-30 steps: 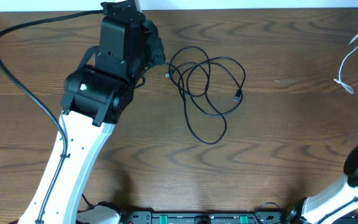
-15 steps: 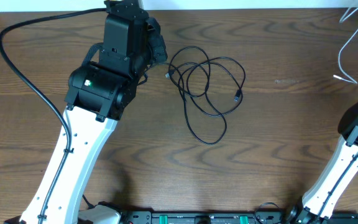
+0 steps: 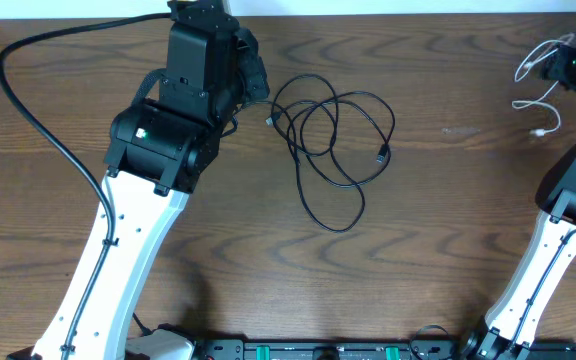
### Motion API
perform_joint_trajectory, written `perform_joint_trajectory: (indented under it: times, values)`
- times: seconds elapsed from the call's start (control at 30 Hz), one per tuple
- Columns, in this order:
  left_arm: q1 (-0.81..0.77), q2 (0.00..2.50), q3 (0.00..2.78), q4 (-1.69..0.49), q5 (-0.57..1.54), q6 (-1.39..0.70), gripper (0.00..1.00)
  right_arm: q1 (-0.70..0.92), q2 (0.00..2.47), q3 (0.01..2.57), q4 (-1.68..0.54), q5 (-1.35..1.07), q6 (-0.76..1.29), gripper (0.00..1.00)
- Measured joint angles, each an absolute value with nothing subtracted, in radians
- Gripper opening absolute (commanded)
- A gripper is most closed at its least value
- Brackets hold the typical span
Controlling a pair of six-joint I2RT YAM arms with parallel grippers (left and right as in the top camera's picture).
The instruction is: Untangle cables
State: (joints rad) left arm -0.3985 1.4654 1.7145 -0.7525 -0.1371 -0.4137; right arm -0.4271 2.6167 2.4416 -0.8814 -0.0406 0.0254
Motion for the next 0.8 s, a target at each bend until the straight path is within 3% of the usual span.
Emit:
perform_joint_trajectory:
  times: [0.43, 0.8]
  values:
    - [-0.398, 1.465, 1.715, -0.752, -0.137, -0.414, 0.42, -0.430, 2.509, 2.445, -1.113, -0.038, 0.017, 0.70]
    - [-0.398, 1.465, 1.715, -0.754, -0.137, -0.414, 0.42, -0.426, 2.406, 2.453, -1.479, -0.264, -0.184, 0.67]
